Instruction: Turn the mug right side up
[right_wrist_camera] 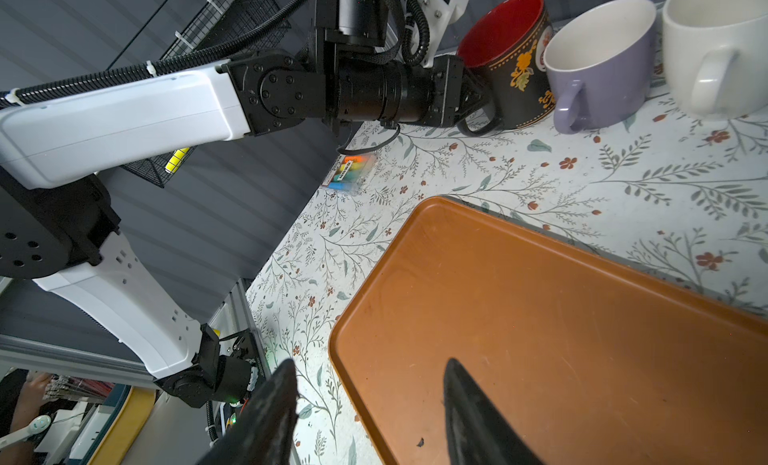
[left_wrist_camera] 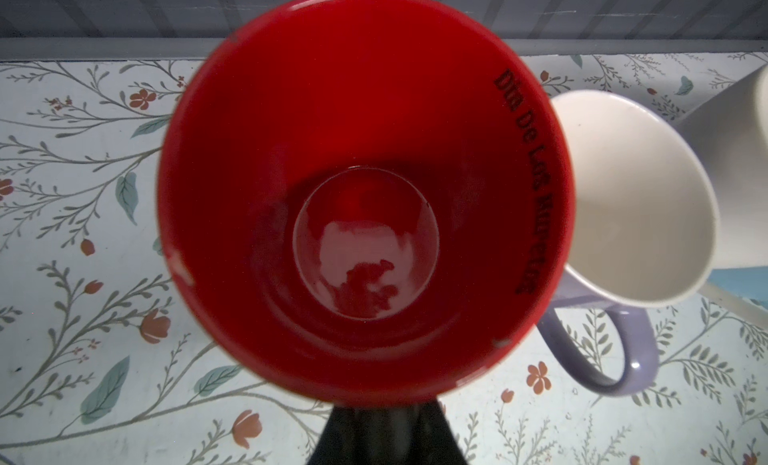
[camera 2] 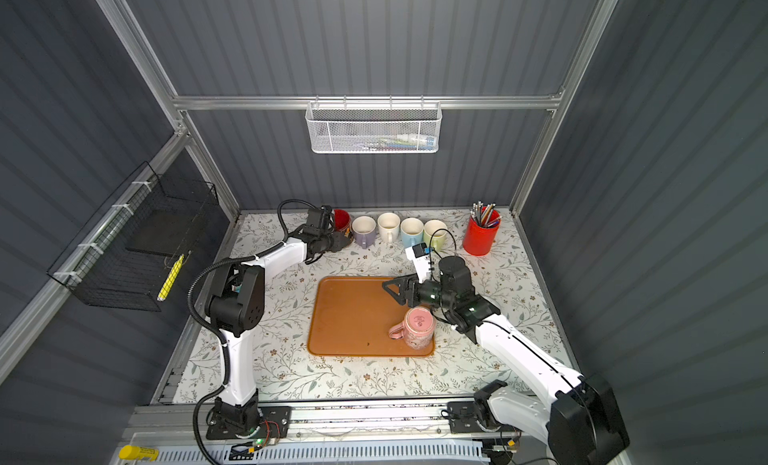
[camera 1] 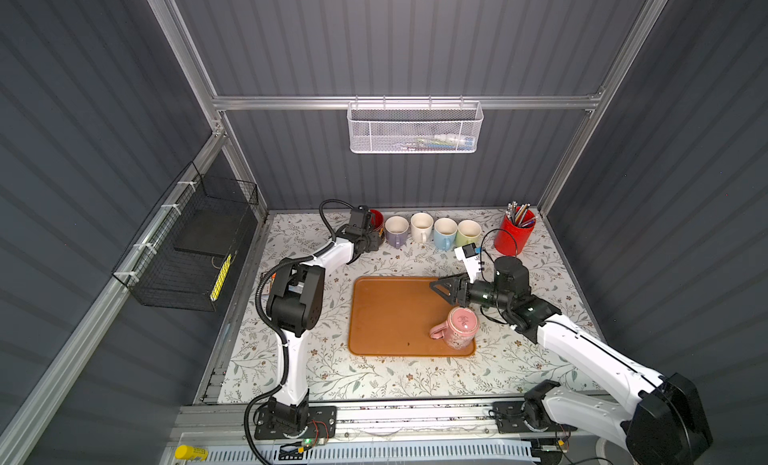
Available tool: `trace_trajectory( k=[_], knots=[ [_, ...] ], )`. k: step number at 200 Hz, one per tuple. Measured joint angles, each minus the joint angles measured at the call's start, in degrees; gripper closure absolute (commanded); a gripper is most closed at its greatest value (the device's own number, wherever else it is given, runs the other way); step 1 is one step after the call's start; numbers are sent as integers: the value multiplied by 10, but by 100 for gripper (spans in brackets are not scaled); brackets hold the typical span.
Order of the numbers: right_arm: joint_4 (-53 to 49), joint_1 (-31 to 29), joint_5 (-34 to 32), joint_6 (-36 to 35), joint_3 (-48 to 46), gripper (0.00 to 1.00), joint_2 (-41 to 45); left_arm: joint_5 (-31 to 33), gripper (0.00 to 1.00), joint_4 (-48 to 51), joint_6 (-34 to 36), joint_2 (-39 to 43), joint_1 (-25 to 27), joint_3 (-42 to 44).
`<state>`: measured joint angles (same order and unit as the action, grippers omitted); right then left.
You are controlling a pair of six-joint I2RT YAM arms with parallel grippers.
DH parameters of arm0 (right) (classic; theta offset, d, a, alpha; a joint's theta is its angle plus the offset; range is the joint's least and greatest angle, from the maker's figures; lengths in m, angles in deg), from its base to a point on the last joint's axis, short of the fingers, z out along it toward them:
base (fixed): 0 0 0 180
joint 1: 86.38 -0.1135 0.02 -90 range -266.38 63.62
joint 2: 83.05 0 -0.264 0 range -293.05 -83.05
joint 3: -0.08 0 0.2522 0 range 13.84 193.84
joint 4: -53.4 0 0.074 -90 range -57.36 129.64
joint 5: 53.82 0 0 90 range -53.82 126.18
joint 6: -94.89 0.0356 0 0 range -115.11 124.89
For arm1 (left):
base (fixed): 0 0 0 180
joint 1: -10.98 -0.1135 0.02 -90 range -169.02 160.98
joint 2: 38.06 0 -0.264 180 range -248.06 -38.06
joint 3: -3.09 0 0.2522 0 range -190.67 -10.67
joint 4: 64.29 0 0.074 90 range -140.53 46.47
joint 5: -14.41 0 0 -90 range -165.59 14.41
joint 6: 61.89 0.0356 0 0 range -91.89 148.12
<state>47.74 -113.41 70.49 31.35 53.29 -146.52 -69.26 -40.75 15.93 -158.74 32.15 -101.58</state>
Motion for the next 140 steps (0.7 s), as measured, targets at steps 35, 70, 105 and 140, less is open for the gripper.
trace_trajectory(
  k=[35,70,105,140],
  knots=[
    [0,1,0,0,0,44,0,0,90,0,0,0,0,0],
    [0,2,0,0,0,44,0,0,78,0,0,0,0,0],
    [-1,2,0,0,0,43,3,0,66,-17,0,0,0,-8],
    [-8,2,-1,0,0,44,16,0,60,-36,0,0,0,-13]
  ],
)
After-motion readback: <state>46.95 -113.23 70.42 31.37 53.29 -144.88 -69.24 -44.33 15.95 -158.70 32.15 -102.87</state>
